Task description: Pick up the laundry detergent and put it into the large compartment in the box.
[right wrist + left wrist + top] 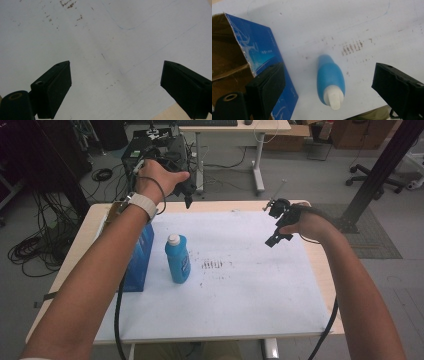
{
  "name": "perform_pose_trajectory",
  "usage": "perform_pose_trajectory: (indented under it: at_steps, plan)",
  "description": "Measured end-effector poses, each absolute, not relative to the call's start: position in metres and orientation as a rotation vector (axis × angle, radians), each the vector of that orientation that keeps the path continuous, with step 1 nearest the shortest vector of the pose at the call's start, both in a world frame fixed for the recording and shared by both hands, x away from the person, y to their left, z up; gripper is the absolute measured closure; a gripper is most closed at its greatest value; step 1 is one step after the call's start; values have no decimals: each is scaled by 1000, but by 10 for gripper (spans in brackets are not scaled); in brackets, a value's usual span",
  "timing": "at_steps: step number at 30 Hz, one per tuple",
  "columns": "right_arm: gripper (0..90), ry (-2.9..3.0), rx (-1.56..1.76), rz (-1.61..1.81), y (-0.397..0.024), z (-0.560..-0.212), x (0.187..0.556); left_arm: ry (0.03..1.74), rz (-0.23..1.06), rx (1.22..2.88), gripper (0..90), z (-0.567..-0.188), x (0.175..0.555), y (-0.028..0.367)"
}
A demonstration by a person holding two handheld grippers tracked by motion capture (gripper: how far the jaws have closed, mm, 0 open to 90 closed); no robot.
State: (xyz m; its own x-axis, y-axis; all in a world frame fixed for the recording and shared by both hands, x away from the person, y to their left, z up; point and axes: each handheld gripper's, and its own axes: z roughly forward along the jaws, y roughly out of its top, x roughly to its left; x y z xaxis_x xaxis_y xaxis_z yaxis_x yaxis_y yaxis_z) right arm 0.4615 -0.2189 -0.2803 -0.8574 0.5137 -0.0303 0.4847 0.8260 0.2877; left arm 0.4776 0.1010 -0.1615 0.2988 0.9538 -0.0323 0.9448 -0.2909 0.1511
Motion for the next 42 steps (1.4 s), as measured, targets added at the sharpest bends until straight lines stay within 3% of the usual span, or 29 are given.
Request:
perform_pose_trajectory:
  at_steps: [42]
  plan:
    - [100, 2892, 773, 429, -215, -277, 458, 1823, 66, 2417, 101, -163, 464, 105]
